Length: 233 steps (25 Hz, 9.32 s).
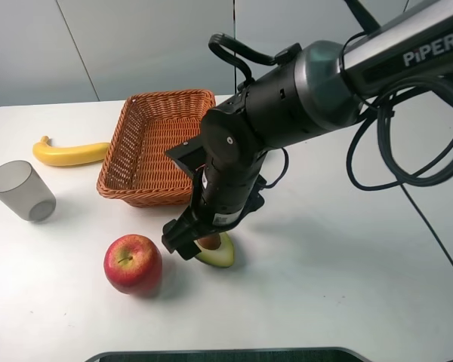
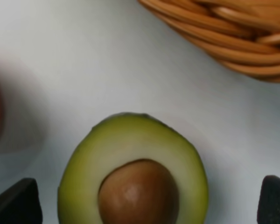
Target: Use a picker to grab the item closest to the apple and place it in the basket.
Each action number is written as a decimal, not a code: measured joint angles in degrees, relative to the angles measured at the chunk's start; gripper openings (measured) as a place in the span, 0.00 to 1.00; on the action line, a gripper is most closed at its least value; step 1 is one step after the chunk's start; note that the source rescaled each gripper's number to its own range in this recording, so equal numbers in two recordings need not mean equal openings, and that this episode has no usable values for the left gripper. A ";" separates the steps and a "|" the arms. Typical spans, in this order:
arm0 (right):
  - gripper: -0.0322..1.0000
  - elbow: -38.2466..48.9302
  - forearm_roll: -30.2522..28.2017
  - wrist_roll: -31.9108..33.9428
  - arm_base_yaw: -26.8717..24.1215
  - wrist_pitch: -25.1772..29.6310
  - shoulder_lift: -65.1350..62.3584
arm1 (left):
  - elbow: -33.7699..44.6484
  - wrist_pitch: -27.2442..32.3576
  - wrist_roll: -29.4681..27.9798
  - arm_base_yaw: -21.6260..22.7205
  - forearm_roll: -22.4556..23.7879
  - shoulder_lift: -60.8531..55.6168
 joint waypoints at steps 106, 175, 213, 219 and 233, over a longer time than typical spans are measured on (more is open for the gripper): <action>0.07 -44.53 -2.62 -3.85 -9.12 3.84 22.01 | 0.00 0.00 -0.33 0.00 0.00 0.00; 1.00 19.65 -2.96 -3.40 -55.50 22.57 -55.68 | 0.00 0.00 -0.33 0.00 0.00 0.00; 1.00 34.78 6.91 -24.54 -55.60 30.43 -114.42 | 0.00 0.00 -0.11 0.00 0.00 0.00; 1.00 34.78 3.22 -19.46 -55.60 30.02 -114.54 | 0.00 0.00 -0.11 0.00 0.00 0.00; 1.00 34.78 -0.05 -14.84 -55.60 29.79 -114.68 | 0.00 0.00 -0.11 0.00 0.00 0.00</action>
